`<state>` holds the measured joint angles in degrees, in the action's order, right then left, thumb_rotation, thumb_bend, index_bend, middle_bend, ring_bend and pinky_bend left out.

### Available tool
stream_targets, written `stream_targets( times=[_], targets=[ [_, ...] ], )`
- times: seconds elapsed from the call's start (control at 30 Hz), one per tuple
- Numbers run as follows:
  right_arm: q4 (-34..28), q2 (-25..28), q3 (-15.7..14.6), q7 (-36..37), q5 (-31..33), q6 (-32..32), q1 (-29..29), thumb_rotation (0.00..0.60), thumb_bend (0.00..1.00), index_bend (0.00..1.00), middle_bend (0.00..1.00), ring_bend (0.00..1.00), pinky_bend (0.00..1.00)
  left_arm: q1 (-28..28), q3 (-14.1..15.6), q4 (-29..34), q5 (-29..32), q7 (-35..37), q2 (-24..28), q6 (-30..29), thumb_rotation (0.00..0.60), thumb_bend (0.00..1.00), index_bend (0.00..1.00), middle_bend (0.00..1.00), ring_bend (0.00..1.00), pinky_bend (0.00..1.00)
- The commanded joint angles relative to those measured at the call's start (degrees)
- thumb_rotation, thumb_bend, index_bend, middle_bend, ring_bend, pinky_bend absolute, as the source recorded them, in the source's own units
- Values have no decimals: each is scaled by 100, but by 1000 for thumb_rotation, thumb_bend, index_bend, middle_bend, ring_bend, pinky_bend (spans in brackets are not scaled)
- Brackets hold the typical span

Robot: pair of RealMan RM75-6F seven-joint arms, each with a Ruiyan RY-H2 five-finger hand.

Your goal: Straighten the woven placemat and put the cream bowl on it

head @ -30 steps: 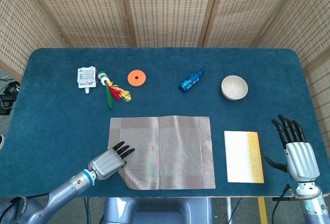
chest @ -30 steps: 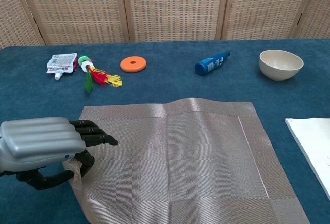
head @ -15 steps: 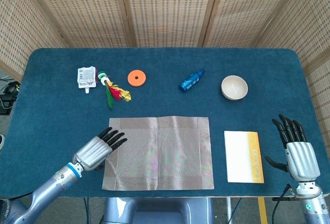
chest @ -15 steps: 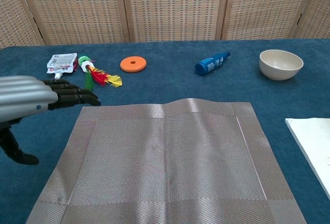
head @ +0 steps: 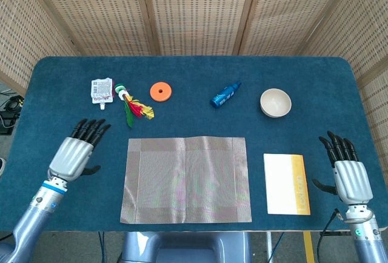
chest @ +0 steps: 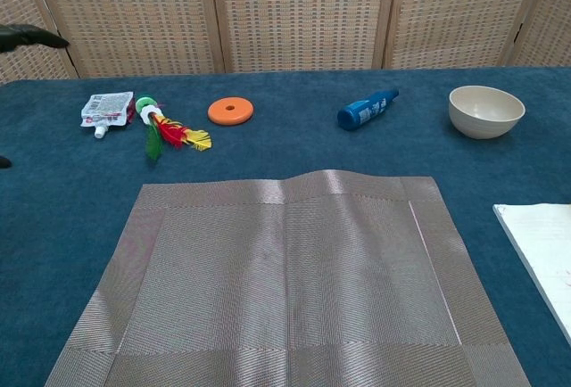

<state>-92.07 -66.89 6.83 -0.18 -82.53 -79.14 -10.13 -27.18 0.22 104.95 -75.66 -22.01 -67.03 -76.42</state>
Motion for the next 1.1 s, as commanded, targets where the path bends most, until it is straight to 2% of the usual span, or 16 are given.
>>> stream_targets(
  times=[0.03, 0.27, 0.5, 0.77, 0.97, 1.1],
  targets=[
    [921, -396, 405, 59, 649, 1144, -756, 600, 0, 170, 0, 0, 0, 462, -205, -138, 336, 92, -136, -546, 600, 0, 0, 0, 0, 0],
    [2186, -968, 728, -30, 1217, 2378, -1664, 600, 0, 181, 0, 0, 0, 654, -311, -231, 369, 232, -94, -652, 600, 0, 0, 0, 0, 0],
    [3330, -1611, 907, -297, 1821, 3339, -2368, 600, 0, 194, 0, 0, 0, 665, -421, -363, 379, 252, -83, -512, 600, 0, 0, 0, 0, 0],
    [4464, -2308, 948, -604, 2254, 3981, -2901, 600, 0, 213, 0, 0, 0, 650, -523, -486, 501, 240, -107, -301, 600, 0, 0, 0, 0, 0],
    [5015, -2662, 954, -612, 2355, 4203, -3087, 600, 0, 229, 0, 0, 0, 665, -546, -490, 495, 224, -117, -255, 600, 0, 0, 0, 0, 0],
    [5284, -2854, 932, -526, 2295, 4264, -3175, 600, 24, 278, 0, 0, 0, 674, -568, -487, 503, 221, -119, -231, 600, 0, 0, 0, 0, 0]
  ],
)
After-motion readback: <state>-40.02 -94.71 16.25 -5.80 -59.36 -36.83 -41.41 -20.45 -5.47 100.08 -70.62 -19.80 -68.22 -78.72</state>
